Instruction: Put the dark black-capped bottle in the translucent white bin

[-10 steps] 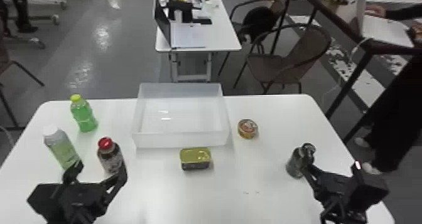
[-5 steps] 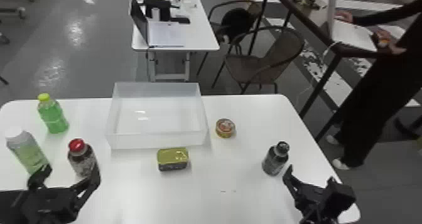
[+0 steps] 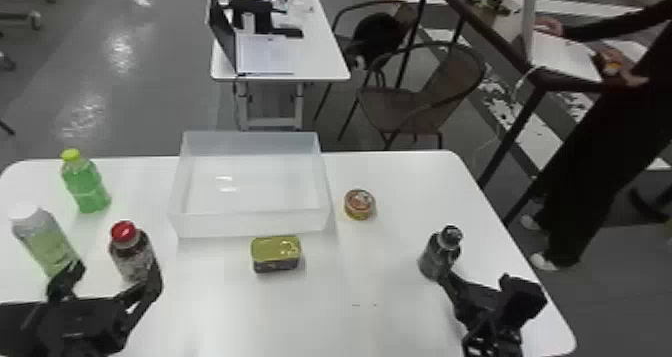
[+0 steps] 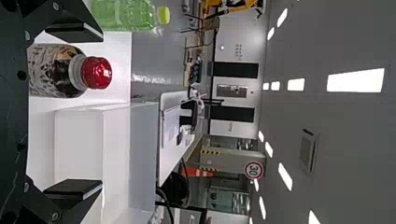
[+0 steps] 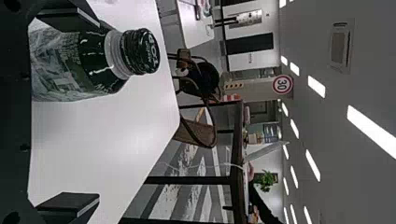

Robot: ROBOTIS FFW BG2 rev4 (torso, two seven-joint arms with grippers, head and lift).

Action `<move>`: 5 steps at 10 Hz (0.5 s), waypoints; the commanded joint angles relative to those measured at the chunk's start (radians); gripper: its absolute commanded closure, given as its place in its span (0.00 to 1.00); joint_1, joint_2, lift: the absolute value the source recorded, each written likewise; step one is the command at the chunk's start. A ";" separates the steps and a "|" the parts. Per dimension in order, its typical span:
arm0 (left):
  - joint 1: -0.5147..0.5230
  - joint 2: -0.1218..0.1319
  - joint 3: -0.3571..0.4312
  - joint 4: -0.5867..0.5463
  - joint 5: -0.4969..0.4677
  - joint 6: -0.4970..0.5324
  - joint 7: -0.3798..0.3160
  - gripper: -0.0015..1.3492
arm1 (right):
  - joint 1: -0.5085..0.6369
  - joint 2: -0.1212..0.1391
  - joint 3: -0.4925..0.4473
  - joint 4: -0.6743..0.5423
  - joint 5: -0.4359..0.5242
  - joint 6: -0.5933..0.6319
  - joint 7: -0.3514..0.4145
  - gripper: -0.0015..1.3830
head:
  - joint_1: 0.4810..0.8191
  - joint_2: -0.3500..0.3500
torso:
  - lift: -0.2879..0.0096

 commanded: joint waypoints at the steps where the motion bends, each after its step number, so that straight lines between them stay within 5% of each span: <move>1: 0.001 0.001 0.002 0.001 0.002 -0.004 0.000 0.14 | -0.066 -0.002 0.001 0.088 -0.001 -0.002 0.047 0.00 | 0.63 0.26 | 0.90; 5: 0.001 0.004 0.000 0.003 0.011 -0.007 -0.006 0.14 | -0.170 -0.003 0.038 0.215 0.008 -0.003 0.091 0.00 | 0.63 0.33 | 0.90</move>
